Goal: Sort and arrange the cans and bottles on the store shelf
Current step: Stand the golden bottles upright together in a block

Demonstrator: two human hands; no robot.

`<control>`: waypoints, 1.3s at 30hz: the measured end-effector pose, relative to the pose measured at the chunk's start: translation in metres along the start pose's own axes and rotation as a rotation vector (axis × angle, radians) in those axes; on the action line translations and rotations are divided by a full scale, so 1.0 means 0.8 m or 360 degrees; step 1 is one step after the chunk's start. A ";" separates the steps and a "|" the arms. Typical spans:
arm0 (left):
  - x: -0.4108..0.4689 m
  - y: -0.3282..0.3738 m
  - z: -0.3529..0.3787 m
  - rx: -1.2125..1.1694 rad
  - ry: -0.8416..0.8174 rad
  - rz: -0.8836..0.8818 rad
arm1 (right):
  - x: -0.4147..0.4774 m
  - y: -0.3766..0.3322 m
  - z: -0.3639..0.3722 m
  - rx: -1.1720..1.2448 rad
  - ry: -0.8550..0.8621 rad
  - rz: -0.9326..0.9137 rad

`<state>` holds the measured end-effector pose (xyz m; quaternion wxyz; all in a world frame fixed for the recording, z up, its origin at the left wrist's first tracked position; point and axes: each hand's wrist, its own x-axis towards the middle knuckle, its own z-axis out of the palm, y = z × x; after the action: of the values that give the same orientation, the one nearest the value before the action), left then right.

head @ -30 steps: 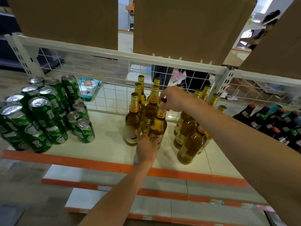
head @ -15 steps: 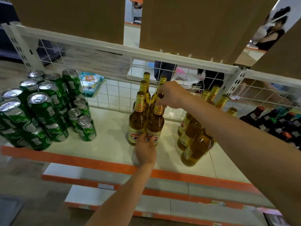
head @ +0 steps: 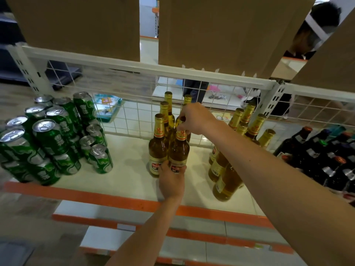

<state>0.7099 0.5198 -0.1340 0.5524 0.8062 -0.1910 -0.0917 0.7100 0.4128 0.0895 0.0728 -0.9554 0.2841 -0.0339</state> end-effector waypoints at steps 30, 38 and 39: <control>0.063 0.137 0.119 -0.0262 -0.0788 -0.0118 | -0.037 0.186 -0.075 -0.0037 0.0045 0.0508; 0.101 0.113 0.156 -0.0137 -0.1102 -0.0037 | 0.012 0.206 -0.051 -0.0110 -0.0181 0.0527; 0.104 0.111 0.157 -0.0156 -0.1119 -0.0049 | 0.016 0.206 -0.050 -0.0088 -0.0198 0.0531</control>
<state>0.7225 0.3498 -0.0938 0.4895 0.7008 -0.3525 -0.3809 0.6279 0.2643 0.1031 0.0685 -0.8970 0.4343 0.0456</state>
